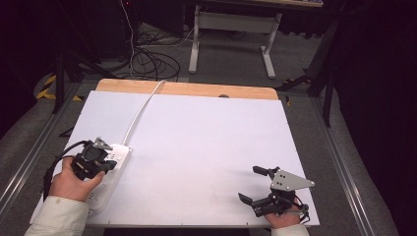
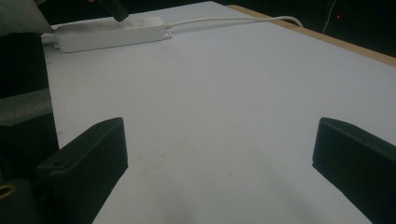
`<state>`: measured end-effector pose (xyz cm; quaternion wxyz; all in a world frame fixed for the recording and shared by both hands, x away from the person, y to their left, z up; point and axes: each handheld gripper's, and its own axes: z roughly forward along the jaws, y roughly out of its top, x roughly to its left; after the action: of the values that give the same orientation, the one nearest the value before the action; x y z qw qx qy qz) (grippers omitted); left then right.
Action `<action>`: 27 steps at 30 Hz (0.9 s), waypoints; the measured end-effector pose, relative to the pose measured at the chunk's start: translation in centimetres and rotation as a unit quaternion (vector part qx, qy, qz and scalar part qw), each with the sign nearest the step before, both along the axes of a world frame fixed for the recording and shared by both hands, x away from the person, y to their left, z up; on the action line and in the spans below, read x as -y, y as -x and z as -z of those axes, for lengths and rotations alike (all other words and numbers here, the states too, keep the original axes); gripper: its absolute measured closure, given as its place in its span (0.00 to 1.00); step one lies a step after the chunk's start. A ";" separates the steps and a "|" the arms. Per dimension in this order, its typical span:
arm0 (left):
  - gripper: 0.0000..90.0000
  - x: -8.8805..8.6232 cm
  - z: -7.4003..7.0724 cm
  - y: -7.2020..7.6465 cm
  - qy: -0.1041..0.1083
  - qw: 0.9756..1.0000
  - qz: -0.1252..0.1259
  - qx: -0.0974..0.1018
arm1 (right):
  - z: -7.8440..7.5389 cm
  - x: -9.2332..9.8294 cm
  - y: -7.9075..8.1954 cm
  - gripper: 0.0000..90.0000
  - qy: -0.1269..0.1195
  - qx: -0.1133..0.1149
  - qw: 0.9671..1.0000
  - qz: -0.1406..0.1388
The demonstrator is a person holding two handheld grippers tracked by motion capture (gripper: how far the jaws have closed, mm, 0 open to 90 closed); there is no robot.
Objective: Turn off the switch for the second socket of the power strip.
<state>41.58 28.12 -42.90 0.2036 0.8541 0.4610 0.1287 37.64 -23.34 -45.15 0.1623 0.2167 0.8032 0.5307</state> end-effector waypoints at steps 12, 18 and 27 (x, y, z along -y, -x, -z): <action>1.00 0.1 0.4 -0.2 -0.011 1.000 0.000 -0.011 | 0.0 0.0 0.0 0.04 0.000 0.000 1.000 0.001; 1.00 0.2 0.5 -0.1 -0.017 1.000 0.001 -0.007 | 0.0 0.0 0.1 0.04 0.000 0.000 1.000 0.001; 1.00 0.2 0.8 0.1 -0.018 1.000 0.002 -0.004 | -0.1 0.0 0.1 0.04 0.000 0.001 1.000 0.000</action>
<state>41.52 27.89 -43.70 0.1868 0.8589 0.4578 0.1334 37.51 -23.38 -45.10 0.1633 0.2165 0.8031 0.5306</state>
